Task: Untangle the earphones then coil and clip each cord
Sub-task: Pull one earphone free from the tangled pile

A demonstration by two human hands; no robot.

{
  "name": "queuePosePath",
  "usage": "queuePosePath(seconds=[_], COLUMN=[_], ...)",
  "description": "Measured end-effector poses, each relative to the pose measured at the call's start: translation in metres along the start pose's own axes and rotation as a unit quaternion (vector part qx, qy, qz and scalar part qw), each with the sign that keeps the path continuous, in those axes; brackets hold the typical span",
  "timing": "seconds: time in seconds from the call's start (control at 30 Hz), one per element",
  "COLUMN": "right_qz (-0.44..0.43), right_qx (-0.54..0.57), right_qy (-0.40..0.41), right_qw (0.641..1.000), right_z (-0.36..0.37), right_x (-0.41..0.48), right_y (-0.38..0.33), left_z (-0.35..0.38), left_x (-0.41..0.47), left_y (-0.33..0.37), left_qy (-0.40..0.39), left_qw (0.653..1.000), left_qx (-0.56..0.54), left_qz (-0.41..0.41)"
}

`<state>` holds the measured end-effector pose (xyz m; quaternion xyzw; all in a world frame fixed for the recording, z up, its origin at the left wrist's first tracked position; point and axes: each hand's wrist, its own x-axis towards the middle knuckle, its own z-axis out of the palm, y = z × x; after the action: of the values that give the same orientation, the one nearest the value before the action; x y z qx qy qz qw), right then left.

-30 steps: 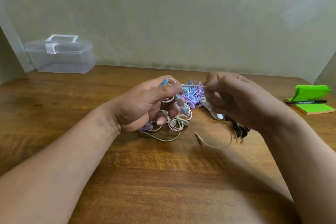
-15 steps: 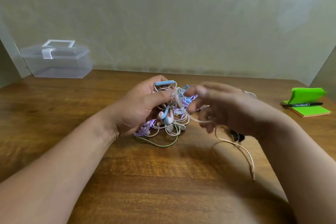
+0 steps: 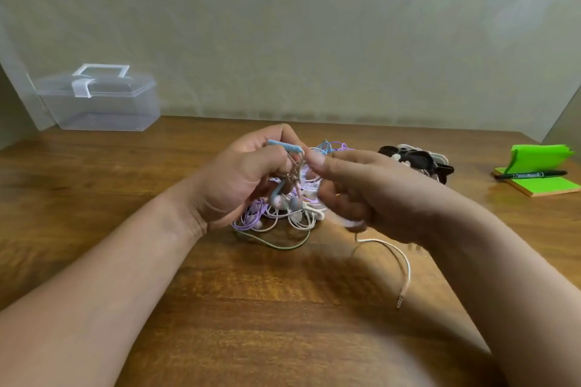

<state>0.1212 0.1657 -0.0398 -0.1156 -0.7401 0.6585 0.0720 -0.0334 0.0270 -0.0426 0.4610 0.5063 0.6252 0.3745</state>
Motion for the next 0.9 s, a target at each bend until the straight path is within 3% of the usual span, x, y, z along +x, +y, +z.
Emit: queuePosePath(seconds=[0.17, 0.3, 0.5, 0.63, 0.77, 0.9], right_qz=[-0.058, -0.087, -0.071, -0.042, 0.022, -0.008], right_qx=[0.003, 0.065, 0.017, -0.016, 0.015, -0.043], right_qy=[0.066, 0.04, 0.06, 0.001, -0.08, -0.068], right_qw=[0.996, 0.993, 0.996, 0.999, 0.996, 0.997], right_z=[-0.012, -0.006, -0.025, -0.038, -0.02, 0.001], right_x=[-0.001, -0.001, -0.008, -0.02, -0.016, -0.004], right_y=[-0.002, -0.003, -0.012, -0.012, -0.005, 0.001], left_z=[-0.008, -0.002, -0.01, -0.017, -0.008, -0.009], left_x=[-0.002, -0.003, 0.004, 0.005, 0.005, 0.005], left_y=[0.0, -0.002, 0.0, 0.003, -0.002, -0.001], left_qy=[-0.02, -0.06, 0.061, 0.106, 0.053, 0.008], left_qw=[0.999, 0.994, 0.995, 0.988, 0.995, 0.995], left_qx=[-0.04, -0.086, -0.084, -0.114, -0.088, -0.094], left_qz=[-0.007, -0.03, -0.002, 0.02, 0.01, 0.011])
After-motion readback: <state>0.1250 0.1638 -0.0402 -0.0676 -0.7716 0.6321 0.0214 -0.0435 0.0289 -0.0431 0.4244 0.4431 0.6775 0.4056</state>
